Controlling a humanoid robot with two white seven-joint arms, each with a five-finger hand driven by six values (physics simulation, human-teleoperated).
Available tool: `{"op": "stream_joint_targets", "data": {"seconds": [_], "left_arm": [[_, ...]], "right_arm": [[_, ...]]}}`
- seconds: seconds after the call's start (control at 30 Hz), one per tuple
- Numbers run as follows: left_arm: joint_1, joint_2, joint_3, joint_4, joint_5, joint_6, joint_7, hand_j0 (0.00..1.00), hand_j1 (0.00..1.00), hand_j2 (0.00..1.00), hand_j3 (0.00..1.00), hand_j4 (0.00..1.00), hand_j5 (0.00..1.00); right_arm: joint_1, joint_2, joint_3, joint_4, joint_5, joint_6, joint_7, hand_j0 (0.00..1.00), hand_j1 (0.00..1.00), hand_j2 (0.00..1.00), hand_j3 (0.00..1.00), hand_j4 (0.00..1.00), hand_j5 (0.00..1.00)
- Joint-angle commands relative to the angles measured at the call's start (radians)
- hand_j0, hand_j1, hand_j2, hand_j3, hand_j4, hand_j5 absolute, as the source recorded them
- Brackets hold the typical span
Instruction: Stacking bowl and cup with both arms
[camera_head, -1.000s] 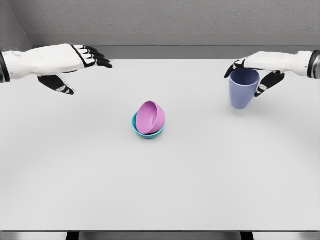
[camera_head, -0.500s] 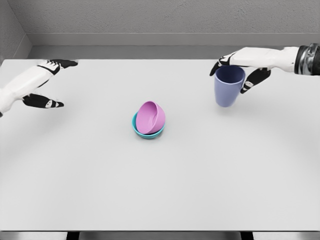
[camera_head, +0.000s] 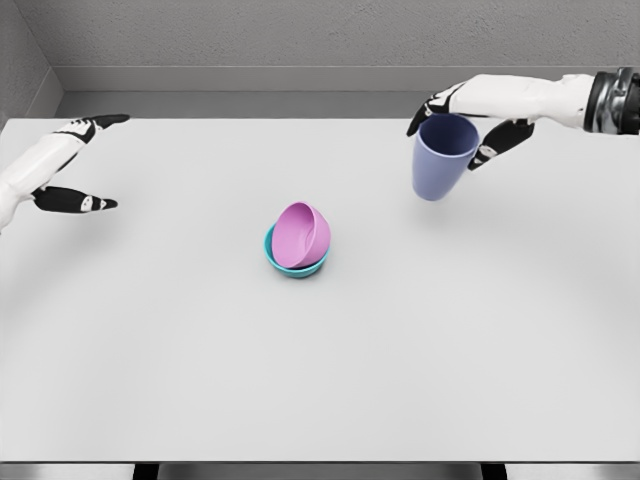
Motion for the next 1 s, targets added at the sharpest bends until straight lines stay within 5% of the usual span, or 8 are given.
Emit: {"op": "stream_joint_targets", "data": {"seconds": [0.0, 0.97], "left_arm": [[0.000, -0.001, 0.011, 0.014, 0.008, 0.001, 0.000, 1.00, 1.00, 1.00, 1.00, 1.00, 1.00], [-0.002, -0.024, 0.020, 0.027, 0.006, 0.001, 0.000, 1.00, 1.00, 1.00, 1.00, 1.00, 1.00]], "right_arm": [[0.000, 0.011, -0.003, -0.002, -0.008, 0.003, 0.000, 0.71, 0.71, 0.71, 0.71, 0.71, 0.71], [-0.006, 0.120, -0.026, -0.073, -0.001, 0.003, -0.006, 0.70, 0.70, 0.70, 0.70, 0.70, 0.70]]}}
